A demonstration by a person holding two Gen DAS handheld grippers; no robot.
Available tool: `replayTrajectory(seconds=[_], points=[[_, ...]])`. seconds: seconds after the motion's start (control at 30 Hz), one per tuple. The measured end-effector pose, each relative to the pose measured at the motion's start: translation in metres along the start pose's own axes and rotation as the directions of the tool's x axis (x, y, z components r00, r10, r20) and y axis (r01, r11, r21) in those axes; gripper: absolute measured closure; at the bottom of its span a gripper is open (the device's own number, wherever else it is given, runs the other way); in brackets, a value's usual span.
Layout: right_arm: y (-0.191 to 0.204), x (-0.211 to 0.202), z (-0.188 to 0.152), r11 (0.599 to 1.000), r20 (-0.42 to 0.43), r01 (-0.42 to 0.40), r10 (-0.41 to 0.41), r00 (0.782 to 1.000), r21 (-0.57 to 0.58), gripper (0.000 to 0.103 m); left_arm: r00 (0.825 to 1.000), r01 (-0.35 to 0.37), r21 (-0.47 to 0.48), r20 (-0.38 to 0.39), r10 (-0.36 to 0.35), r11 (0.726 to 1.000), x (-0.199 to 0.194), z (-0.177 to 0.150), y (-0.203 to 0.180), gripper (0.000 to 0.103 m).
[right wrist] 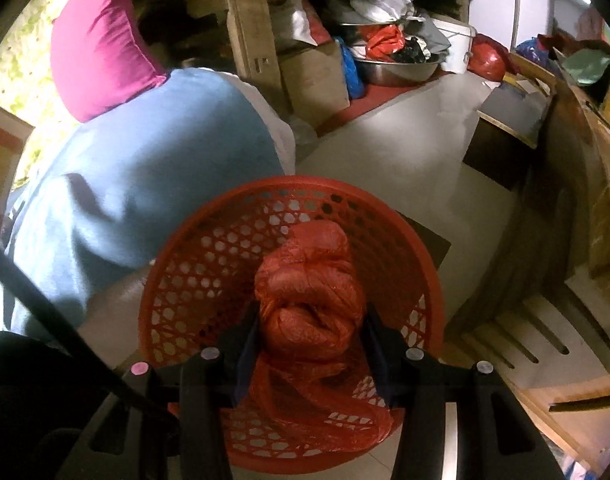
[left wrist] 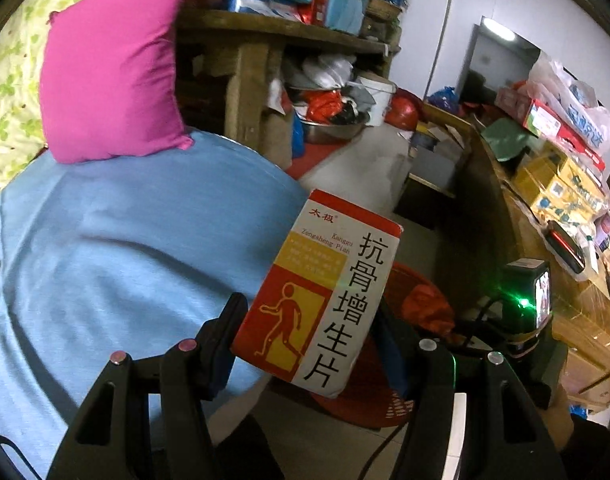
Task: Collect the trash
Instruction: 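Carry both items to the orange mesh basket and open right tool over it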
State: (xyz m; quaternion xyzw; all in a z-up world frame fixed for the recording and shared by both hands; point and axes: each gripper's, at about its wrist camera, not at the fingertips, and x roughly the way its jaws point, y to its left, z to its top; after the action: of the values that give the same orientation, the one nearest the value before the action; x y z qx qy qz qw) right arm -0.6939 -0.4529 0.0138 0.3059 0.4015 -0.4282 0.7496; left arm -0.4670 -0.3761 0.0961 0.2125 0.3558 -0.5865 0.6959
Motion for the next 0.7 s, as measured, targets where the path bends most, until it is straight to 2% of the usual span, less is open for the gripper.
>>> replayTrajectory(seconds=[0.33, 0.7], points=[[-0.008, 0.01, -0.003, 1.0, -0.011, -0.005, 0.005, 1.0, 0.012, 0.051, 0.998, 0.024, 0.003, -0.066, -0.024, 1.0, 0.033, -0.003, -0.016, 0.04], [-0.012, 0.014, -0.002, 1.0, -0.016, -0.012, 0.012, 1.0, 0.02, 0.05, 0.996, 0.018, -0.001, -0.088, -0.018, 1.0, 0.039, -0.007, -0.016, 0.04]])
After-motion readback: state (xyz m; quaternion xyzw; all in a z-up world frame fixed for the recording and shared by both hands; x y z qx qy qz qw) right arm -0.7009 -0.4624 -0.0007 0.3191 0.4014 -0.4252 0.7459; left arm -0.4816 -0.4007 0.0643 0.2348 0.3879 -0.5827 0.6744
